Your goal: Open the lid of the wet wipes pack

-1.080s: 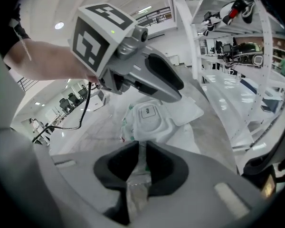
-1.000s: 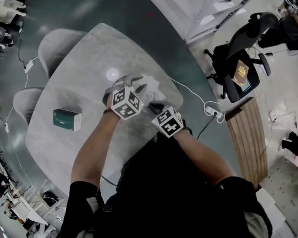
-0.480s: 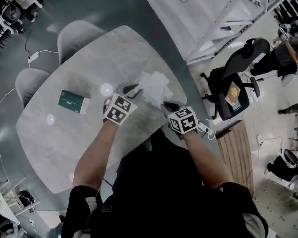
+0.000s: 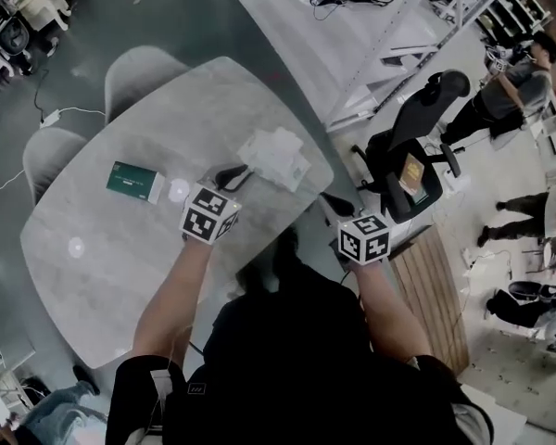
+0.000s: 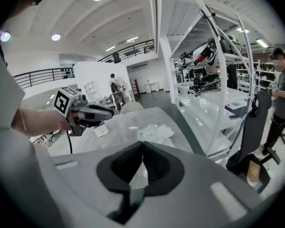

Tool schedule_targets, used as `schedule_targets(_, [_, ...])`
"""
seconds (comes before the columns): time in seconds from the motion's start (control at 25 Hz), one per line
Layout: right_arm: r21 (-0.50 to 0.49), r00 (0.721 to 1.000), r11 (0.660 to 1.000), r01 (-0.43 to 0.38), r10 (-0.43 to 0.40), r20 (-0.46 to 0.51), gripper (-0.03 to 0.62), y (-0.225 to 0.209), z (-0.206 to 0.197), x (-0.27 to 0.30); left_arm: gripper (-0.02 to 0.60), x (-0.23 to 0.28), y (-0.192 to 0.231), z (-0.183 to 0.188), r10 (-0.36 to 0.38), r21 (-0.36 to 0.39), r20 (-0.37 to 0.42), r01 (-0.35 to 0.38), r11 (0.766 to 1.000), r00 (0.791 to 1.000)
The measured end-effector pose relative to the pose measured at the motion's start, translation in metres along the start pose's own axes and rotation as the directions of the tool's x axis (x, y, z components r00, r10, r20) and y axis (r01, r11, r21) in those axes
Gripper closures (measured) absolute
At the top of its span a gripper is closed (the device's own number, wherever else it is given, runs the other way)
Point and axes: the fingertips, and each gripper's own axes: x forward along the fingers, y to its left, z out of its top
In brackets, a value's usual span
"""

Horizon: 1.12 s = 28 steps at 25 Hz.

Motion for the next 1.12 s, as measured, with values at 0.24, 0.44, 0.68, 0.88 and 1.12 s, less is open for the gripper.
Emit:
schedule_targets(0.24, [-0.045,0.996,0.999,-0.001,0.004,0.086,0.591,0.003,0.025,-0.033,0.506,-0.021,-0.011,0.015,0.027,-0.052,0.049,-0.025,0.998,0.998])
schedule_targets(0.44, [-0.079,0.987,0.997,-0.026,0.038,0.157,0.591,-0.010,0.051,-0.053,0.512,-0.023,-0.028,0.029,0.055,-0.093,0.064,-0.049,0.994,0.996])
schedule_targets(0.68, [-0.134,0.970,0.990,-0.048,0.079,0.232,0.591,-0.038,0.080,-0.094,0.515,-0.014,-0.048,0.064,0.111,-0.125,0.098,-0.098,0.987,0.989])
schedule_targets(0.88, [-0.152,0.949,0.988,-0.011,0.058,0.309,0.591,-0.068,0.104,-0.128,0.520,-0.017,-0.052,0.099,0.182,-0.176,0.165,-0.153,0.972,0.969])
schedule_targets(1.12, [-0.162,0.924,0.987,0.015,0.049,0.380,0.591,-0.085,0.122,-0.146,0.523,-0.018,-0.051,0.131,0.212,-0.126,0.206,-0.188,0.974,0.955])
